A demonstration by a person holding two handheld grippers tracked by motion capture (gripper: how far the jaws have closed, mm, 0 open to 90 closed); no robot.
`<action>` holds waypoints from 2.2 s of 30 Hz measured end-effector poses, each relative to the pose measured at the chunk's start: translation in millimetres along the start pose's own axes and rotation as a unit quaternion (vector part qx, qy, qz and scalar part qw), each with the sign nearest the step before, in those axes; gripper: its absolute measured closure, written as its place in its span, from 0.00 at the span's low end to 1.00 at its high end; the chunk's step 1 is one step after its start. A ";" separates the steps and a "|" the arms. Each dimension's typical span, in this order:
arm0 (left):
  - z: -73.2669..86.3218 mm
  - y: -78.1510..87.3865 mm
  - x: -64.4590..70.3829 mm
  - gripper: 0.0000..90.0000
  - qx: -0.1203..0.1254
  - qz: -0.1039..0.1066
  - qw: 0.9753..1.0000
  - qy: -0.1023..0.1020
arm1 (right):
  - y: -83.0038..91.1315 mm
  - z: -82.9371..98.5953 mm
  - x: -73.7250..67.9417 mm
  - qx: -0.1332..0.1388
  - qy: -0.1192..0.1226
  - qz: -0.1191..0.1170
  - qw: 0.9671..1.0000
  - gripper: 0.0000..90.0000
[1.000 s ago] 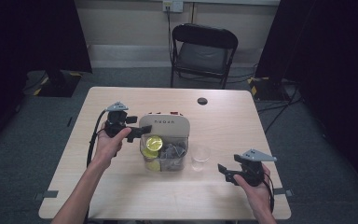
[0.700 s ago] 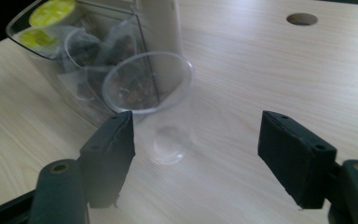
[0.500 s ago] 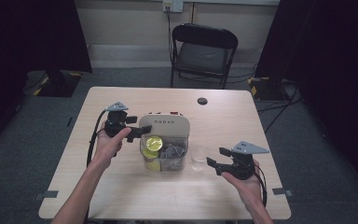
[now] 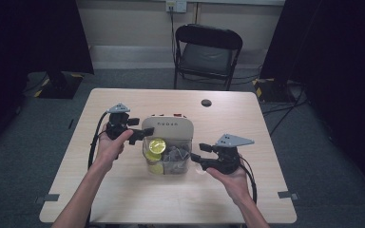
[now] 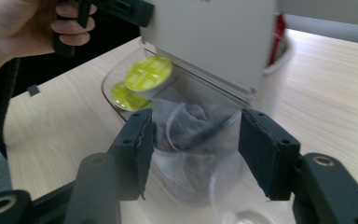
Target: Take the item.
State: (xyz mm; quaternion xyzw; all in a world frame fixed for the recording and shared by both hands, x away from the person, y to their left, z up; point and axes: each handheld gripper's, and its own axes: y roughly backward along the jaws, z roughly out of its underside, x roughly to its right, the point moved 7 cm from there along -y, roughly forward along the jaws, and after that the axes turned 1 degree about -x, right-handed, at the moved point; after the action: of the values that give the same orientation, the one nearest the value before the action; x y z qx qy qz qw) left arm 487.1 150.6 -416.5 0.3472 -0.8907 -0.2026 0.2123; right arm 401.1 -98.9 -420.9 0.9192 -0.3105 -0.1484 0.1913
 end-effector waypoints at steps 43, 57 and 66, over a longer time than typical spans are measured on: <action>1.7 0.9 0.1 0.17 0.001 -0.006 1.000 0.005 | -60.8 4.4 -8.7 -0.060 0.005 -0.053 0.997 0.85; 1.6 0.5 0.4 0.17 0.001 -0.005 1.000 0.006 | -62.7 8.1 -7.7 -0.071 0.000 -0.059 0.996 1.00; -0.1 3.2 4.1 0.20 0.000 -0.007 1.000 0.014 | -60.2 5.7 -7.7 -0.066 0.001 -0.058 0.996 1.00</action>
State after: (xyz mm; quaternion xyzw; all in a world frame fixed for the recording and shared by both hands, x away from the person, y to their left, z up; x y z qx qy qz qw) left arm 482.6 149.9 -413.9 0.3567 -0.8851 -0.1988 0.2234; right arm 423.9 -51.4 -451.5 0.9212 -0.2457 -0.1784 0.2432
